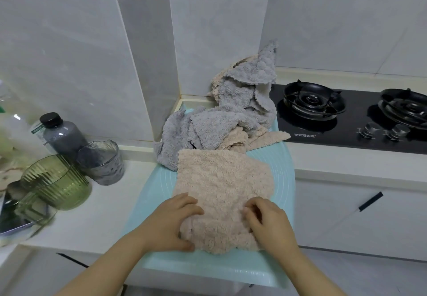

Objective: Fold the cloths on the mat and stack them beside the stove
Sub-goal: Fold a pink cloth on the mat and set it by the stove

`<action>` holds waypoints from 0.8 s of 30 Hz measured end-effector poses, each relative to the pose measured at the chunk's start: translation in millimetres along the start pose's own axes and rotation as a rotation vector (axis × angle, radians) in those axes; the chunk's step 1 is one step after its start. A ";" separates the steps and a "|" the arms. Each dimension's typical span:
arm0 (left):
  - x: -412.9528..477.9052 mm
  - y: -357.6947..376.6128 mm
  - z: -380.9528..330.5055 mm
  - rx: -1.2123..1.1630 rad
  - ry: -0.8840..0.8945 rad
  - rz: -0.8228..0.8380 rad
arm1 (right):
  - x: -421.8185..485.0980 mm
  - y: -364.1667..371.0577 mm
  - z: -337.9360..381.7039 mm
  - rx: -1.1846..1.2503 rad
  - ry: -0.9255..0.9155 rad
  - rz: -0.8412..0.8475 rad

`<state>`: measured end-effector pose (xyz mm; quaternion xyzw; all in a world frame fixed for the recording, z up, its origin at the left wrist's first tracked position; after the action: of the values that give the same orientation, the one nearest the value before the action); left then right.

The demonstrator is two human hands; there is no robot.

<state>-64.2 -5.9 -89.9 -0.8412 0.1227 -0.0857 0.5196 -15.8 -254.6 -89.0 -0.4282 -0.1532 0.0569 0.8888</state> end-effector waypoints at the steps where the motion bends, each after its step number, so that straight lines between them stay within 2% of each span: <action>1: -1.4 -0.6 3.2 -0.008 -0.007 -0.038 | -1.4 -0.5 0.6 -0.026 -0.047 -0.058; 3: -3.0 -3.4 7.8 -0.037 -0.045 -0.132 | -4.9 -3.1 5.7 -0.080 -0.181 -0.186; 5: -2.2 -7.3 8.1 -0.111 -0.155 -0.174 | -8.2 -1.1 13.1 -0.102 -0.343 -0.212; 7: 1.0 -10.7 6.4 -0.285 -0.316 -0.188 | -8.1 4.0 21.3 -0.083 -0.479 -0.126; 9: 6.9 -13.1 5.5 -0.456 -0.451 -0.232 | -7.4 10.2 30.5 -0.074 -0.539 0.032; 12: 13.1 -13.6 2.1 -0.539 -0.499 -0.183 | -4.7 18.4 43.5 -0.149 -0.362 0.258; 14: 16.1 -12.4 0.2 -0.518 -0.497 -0.134 | -4.9 22.6 48.1 -0.232 -0.245 0.346; 18: 15.3 -10.7 -0.1 -0.569 -0.565 -0.176 | -5.1 31.2 54.2 -0.343 -0.218 0.306; 21: 14.6 -12.8 -4.4 -0.557 -0.573 -0.325 | -4.2 36.2 51.2 -0.312 -0.248 0.153; 24: 14.1 -14.0 -7.6 -0.595 -0.560 -0.432 | -2.4 33.1 49.7 -0.384 -0.284 0.101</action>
<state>-51.1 -10.5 -73.8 -0.9508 -0.1815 0.0775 0.2387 -33.0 -197.5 -86.1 -0.5841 -0.2632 0.1308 0.7566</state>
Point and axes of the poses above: each hand's wrist, its own x-axis towards the middle knuckle, its own y-axis out of the palm, z = x × y, the point moved 1 cm from there along x, towards the middle knuckle, and after that the axes turned 7 degrees about -z, right-handed, at the moved point
